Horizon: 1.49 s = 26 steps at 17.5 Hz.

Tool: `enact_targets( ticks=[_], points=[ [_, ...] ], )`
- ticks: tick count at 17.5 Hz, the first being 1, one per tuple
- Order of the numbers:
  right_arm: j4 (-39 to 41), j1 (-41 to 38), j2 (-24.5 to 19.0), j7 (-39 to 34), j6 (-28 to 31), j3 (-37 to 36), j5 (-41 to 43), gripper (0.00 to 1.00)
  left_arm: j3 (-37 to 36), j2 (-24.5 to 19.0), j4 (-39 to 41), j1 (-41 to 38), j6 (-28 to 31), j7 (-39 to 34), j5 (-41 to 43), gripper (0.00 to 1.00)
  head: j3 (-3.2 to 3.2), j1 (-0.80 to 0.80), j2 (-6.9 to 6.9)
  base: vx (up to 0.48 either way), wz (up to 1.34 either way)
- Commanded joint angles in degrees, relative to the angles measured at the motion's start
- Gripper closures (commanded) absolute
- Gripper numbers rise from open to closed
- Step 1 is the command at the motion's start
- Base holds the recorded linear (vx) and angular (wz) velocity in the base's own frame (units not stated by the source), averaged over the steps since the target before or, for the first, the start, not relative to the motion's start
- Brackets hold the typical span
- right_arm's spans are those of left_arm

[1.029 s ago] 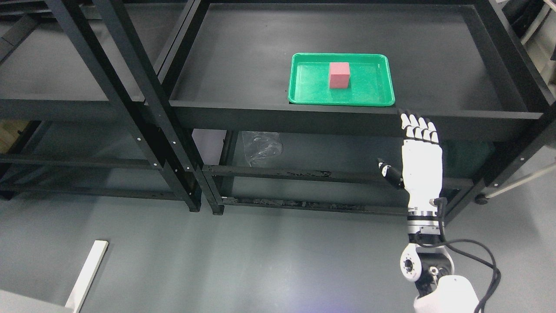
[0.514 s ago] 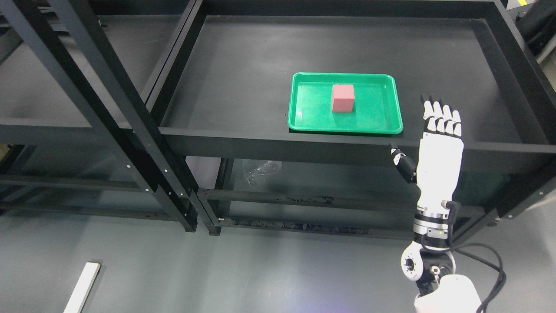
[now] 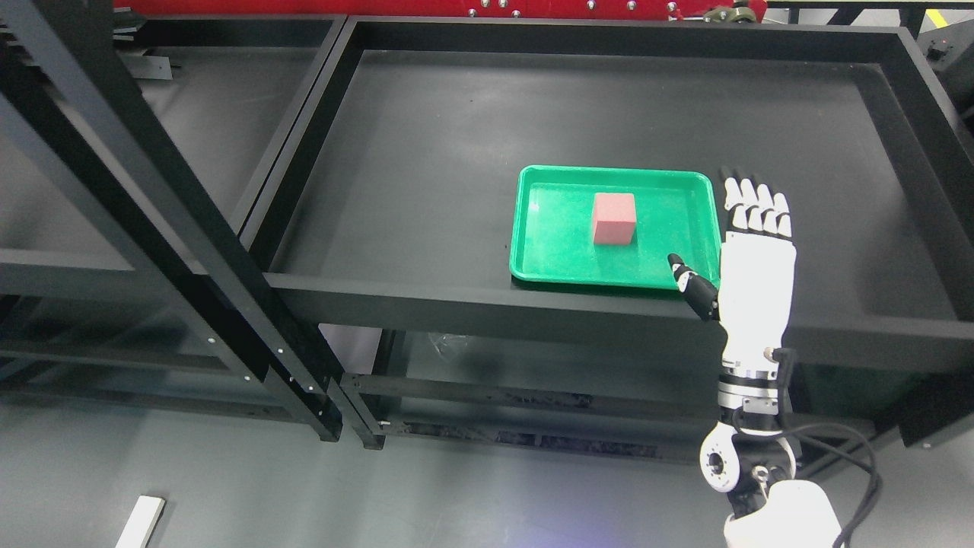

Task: Pick pink block from left shelf to tray
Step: 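Reach the right hand down over the pink block in the green tray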

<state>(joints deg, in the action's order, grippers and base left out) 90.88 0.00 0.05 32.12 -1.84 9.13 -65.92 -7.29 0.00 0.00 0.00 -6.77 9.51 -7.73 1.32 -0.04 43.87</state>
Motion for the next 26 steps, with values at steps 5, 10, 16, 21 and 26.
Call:
enact_targets(
  ticks=[5, 10, 16, 21, 26],
  points=[
    [0.18, 1.67, 0.95, -15.07, -0.09, -0.08, 4.58, 0.01, 0.0, -1.0, 1.0, -1.15, 0.01, -0.01, 0.0, 0.0, 0.0, 0.0, 0.0, 0.201, 0.04],
    [0.09, 1.58, 0.95, -17.43, -0.97, 0.27, 4.23, 0.01, 0.0, -1.0, 1.0, -1.15, 0.01, -0.01, 0.0, 0.0, 0.0, 0.0, 0.0, 0.159, 0.0],
    [0.0, 1.58, 0.95, -25.25, -1.67, 0.62, 4.14, 0.01, 0.0, -1.0, 1.0, -1.15, 0.01, -0.01, 0.0, 0.0, 0.0, 0.0, 0.0, 0.137, 0.0],
    [-0.97, 1.5, 0.95, -32.99, -1.85, 0.45, 4.31, 0.01, 0.0, -1.0, 1.0, -1.15, 0.01, -0.01, 0.0, 0.0, 0.0, 0.0, 0.0, 0.116, -0.02],
    [-1.58, 1.32, 0.95, -37.92, -1.85, 0.36, 4.84, 0.01, 0.0, -1.0, 1.0, -1.15, 0.01, -0.01, 0.0, 0.0, 0.0, 0.0, 0.0, 0.066, -0.07]
  ],
)
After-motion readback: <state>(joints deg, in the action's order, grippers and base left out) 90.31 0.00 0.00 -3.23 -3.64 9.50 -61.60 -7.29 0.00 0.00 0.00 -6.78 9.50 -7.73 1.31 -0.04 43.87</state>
